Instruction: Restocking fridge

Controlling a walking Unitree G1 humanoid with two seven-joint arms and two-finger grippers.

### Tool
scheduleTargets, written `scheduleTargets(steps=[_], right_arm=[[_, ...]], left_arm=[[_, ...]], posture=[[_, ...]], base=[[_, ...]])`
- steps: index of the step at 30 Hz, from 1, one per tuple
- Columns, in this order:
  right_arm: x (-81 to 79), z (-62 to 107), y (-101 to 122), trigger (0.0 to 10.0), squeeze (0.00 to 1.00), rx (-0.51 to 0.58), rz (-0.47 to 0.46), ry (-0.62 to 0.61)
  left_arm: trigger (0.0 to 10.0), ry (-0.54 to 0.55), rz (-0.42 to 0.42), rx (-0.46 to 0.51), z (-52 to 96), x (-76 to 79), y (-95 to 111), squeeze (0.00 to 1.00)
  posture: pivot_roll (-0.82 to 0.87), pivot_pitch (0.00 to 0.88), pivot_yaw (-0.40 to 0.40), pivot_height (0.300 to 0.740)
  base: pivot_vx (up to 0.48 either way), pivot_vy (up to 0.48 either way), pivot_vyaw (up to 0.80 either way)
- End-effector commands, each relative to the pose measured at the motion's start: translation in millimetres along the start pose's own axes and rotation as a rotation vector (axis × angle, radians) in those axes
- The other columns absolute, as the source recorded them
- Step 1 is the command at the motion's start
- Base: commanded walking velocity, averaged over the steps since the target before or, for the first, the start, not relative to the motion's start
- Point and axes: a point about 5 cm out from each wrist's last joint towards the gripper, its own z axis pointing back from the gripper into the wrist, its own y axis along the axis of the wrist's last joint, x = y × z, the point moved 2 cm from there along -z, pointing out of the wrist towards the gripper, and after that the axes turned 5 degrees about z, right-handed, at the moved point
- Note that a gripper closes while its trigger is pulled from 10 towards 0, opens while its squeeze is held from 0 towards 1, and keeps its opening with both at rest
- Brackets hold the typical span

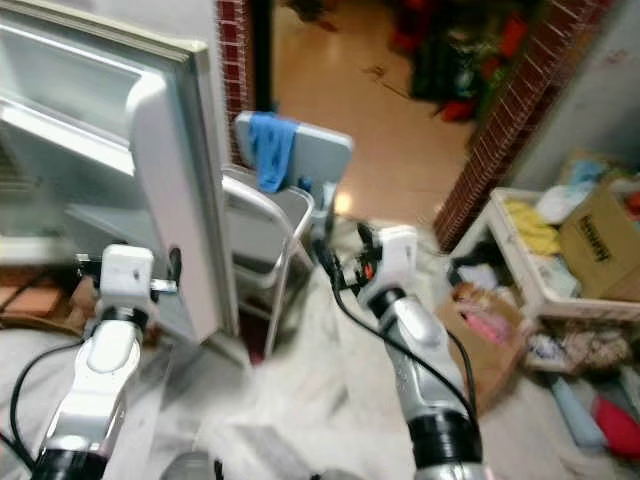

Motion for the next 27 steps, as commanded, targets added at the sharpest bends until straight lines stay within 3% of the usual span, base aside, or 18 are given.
scheduleTargets(steps=[1,6,16,22,27], right_arm=[[8.6,1.4,3.9,10.0,0.0,0.011,0.012,-0.054],[16.2,3.2,2.3,10.0,0.0,0.032,0.02,-0.173],[19.3,1.7,3.2,10.0,0.0,0.041,0.036,-0.212],[22.0,0.2,2.3,10.0,0.0,0.031,0.048,-0.246],[20.8,-0.3,0.9,10.0,0.0,0.029,0.047,-0.229]], left_arm=[[10.0,0.01,0.005,0.0,0.9,-1.2,0.4,0.0],[10.0,0.0,0.026,0.003,3.3,-4.3,0.8,0.0],[10.0,-0.006,0.043,0.005,4.4,-3.4,1.4,0.0],[10.0,-0.008,0.047,-0.001,3.9,-2.2,0.6,0.0],[10.0,-0.006,0.046,-0.008,4.5,-1.4,-0.7,0.0]], posture=[[0.11,0.026,-0.06,0.74],[0.11,0.03,-0.06,0.74],[0.11,0.032,-0.062,0.74],[0.11,0.033,-0.062,0.74],[0.12,0.033,-0.062,0.74]], base=[[0.0,0.0,0.69],[0.0,0.0,0.63],[0.27,0.0,0.5],[0.342,0.0,0.0],[0.0,0.0,0.0]])
